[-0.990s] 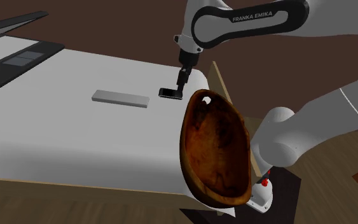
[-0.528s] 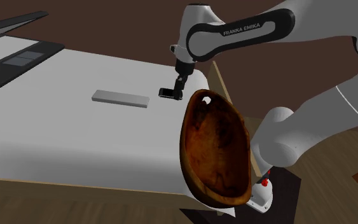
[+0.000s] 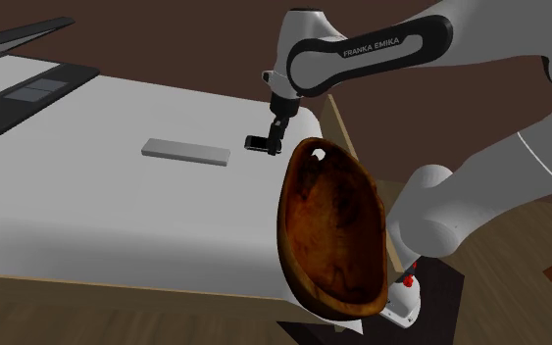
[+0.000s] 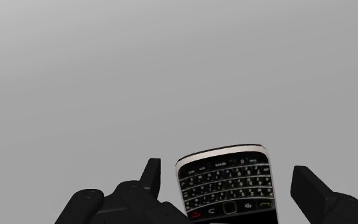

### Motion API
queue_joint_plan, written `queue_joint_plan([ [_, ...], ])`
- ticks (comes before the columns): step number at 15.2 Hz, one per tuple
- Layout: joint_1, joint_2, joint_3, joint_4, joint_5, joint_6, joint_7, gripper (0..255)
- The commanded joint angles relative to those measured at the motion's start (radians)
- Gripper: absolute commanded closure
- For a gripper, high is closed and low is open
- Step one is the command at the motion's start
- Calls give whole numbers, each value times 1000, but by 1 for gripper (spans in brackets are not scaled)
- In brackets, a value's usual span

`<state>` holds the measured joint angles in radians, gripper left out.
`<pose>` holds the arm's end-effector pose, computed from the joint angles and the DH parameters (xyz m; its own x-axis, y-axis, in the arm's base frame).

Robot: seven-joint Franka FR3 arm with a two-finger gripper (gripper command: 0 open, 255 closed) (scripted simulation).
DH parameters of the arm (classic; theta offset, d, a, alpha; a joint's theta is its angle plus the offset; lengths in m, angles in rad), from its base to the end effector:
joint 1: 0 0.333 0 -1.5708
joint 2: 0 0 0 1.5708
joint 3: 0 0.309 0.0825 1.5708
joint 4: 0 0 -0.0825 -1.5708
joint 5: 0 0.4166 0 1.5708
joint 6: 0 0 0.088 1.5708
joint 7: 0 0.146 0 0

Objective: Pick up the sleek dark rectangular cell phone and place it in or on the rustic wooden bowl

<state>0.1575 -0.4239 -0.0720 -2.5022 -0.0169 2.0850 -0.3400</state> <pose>0.4397 0.0379 0.3723 0.9047 0.4259 0.0105 0.4260 -0.9046 -0.0120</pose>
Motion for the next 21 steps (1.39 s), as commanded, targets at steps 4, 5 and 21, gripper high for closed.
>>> queue_joint_plan([
  [4,0,0,0,0,0,0,0,255],
  [5,0,0,0,0,0,0,0,255],
  [21,0,-42,4,116,0,-158,3,255],
])
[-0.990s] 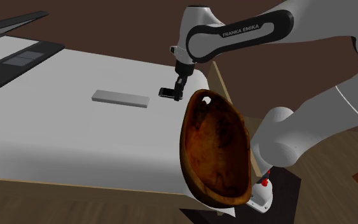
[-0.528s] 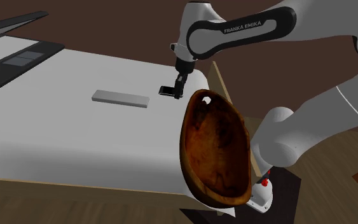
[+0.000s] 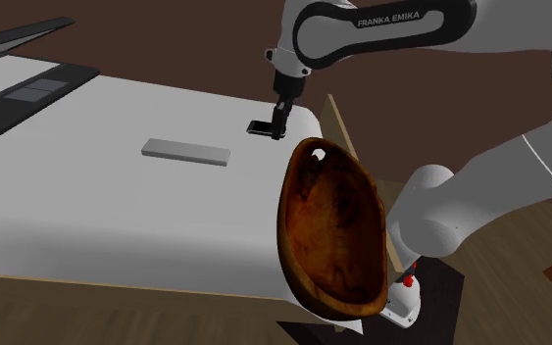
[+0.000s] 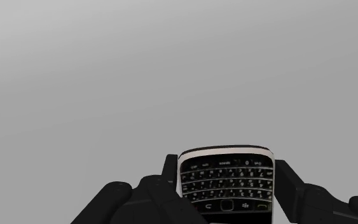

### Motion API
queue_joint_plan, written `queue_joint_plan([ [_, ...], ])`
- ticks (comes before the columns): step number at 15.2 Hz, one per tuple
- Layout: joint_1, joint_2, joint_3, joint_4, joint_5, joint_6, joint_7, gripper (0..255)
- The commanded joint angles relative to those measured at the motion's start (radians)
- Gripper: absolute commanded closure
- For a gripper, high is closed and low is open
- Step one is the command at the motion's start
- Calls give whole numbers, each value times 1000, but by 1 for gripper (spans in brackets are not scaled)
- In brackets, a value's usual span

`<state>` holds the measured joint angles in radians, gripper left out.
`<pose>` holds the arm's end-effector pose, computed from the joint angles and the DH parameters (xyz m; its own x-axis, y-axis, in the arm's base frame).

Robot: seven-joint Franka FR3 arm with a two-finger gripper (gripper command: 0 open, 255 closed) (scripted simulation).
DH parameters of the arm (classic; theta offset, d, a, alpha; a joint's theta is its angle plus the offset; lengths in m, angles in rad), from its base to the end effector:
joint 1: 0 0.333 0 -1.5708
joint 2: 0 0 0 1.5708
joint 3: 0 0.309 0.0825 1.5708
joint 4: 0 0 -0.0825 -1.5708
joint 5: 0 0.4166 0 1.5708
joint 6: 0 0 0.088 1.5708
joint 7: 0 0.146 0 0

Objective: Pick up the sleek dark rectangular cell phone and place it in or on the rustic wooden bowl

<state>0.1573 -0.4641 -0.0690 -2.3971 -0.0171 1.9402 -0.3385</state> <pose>0.4418 0.0376 0.4299 0.9047 0.4260 0.0110 0.4261 -0.9046 -0.0119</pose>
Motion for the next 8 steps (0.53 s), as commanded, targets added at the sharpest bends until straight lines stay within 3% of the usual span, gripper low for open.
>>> queue_joint_plan([
  [1,1,-4,2,23,1,-27,2,255],
  [8,1,-13,4,110,1,-123,3,255],
])
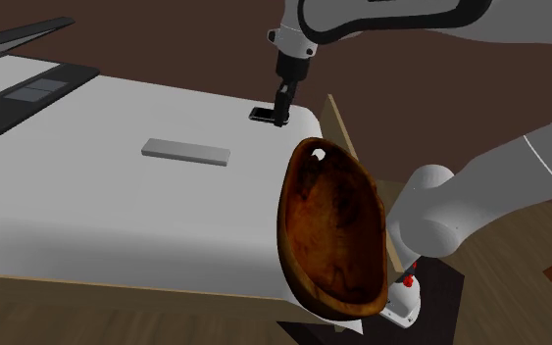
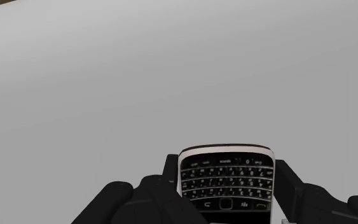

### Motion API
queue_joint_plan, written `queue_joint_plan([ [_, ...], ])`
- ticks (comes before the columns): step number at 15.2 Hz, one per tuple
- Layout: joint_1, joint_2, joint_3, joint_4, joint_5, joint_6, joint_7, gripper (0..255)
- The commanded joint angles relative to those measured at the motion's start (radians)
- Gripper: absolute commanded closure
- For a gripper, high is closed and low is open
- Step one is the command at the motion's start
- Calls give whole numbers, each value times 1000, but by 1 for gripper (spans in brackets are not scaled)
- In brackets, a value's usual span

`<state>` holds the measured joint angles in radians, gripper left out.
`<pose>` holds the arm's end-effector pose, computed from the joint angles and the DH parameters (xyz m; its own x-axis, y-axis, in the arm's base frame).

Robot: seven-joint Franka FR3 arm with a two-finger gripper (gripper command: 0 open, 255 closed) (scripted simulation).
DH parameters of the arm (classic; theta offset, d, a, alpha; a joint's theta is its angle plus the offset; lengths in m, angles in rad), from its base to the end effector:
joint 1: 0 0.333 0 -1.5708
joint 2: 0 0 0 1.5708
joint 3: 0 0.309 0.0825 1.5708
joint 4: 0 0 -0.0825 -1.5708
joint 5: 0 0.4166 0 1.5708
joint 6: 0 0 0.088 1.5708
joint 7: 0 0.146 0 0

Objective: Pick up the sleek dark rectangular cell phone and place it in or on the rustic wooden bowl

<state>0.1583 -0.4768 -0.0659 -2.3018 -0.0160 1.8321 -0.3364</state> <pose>0.4430 0.0381 0.4746 0.9047 0.4260 0.0108 0.4261 -0.9046 -0.0118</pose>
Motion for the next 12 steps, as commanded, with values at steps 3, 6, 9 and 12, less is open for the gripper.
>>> queue_joint_plan([
  [3,1,-1,1,55,1,-56,1,255],
  [6,1,1,2,96,1,-96,1,255],
  [9,1,4,3,139,2,-136,1,255],
  [12,2,10,3,185,3,-175,2,255],
])
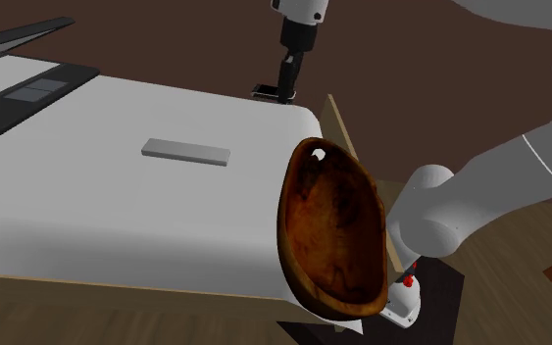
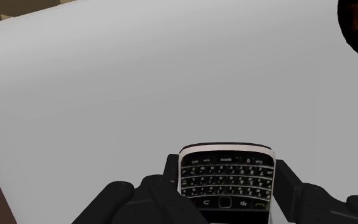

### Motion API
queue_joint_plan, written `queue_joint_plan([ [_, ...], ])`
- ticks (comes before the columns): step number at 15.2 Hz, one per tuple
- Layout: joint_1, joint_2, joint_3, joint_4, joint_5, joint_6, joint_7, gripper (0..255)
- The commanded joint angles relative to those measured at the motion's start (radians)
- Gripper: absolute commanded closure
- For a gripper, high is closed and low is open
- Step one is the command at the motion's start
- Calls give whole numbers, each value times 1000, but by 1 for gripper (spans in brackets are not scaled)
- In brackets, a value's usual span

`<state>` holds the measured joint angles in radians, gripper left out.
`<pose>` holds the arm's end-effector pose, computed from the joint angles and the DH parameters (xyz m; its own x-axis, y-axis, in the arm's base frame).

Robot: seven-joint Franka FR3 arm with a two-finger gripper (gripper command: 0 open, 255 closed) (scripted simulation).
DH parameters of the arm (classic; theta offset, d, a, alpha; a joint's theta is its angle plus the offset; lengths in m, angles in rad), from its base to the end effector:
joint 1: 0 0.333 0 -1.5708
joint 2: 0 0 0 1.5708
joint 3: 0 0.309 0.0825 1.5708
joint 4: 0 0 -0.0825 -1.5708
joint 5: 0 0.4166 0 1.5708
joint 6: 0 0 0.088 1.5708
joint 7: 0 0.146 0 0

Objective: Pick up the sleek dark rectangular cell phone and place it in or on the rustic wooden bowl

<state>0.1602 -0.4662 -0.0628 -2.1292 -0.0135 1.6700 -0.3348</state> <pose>0.4448 0.0386 0.5440 0.9047 0.4259 0.0107 0.4261 -0.9046 -0.0119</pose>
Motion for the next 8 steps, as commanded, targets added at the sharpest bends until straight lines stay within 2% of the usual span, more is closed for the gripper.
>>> queue_joint_plan([
  [1,0,1,0,27,0,-26,0,255],
  [8,1,23,1,141,2,-118,0,255],
])
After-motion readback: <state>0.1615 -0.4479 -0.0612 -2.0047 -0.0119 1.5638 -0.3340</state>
